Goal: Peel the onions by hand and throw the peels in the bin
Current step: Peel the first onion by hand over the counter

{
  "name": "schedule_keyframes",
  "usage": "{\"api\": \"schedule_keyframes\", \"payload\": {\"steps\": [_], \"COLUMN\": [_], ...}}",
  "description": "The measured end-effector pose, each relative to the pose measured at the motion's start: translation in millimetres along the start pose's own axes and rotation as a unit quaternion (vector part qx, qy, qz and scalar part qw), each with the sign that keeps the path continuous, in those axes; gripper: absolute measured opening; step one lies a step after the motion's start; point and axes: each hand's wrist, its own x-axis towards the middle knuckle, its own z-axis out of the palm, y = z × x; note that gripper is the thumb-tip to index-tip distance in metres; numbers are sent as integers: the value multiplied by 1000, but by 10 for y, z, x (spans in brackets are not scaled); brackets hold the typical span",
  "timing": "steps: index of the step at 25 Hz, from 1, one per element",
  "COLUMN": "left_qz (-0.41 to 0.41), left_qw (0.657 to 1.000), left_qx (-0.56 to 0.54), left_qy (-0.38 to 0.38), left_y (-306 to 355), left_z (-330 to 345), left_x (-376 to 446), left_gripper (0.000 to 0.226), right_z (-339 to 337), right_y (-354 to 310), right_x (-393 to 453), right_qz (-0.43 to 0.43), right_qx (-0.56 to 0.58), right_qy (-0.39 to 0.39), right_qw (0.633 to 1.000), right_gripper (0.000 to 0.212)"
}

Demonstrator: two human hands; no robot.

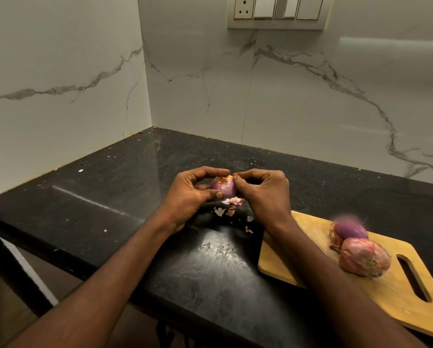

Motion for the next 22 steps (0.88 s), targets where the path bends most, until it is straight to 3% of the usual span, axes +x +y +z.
{"api": "schedule_keyframes", "payload": {"steps": [6, 11, 19, 22], "left_qz": [-1, 6, -17, -32], "left_qw": [1000, 1000, 1000, 997], "left_qx": [-10, -27, -20, -68], "left_qy": [-1, 12, -2, -12], "left_y": [-31, -37, -20, -40], "left_z": [-26, -25, -7, -24], "left_x": [27, 34, 11, 28], "left_gripper": [43, 53, 52, 46], "right_z": [64, 76, 98, 76], "right_y": [54, 32, -5, 8], "right_x": [10, 35, -12, -5], "right_qz": [15, 130, 34, 43], "right_qx": [40, 189, 41, 46], "right_qy": [33, -26, 10, 23], "right_qw": [999, 973, 999, 998], "right_gripper": [6, 18, 13, 16]}}
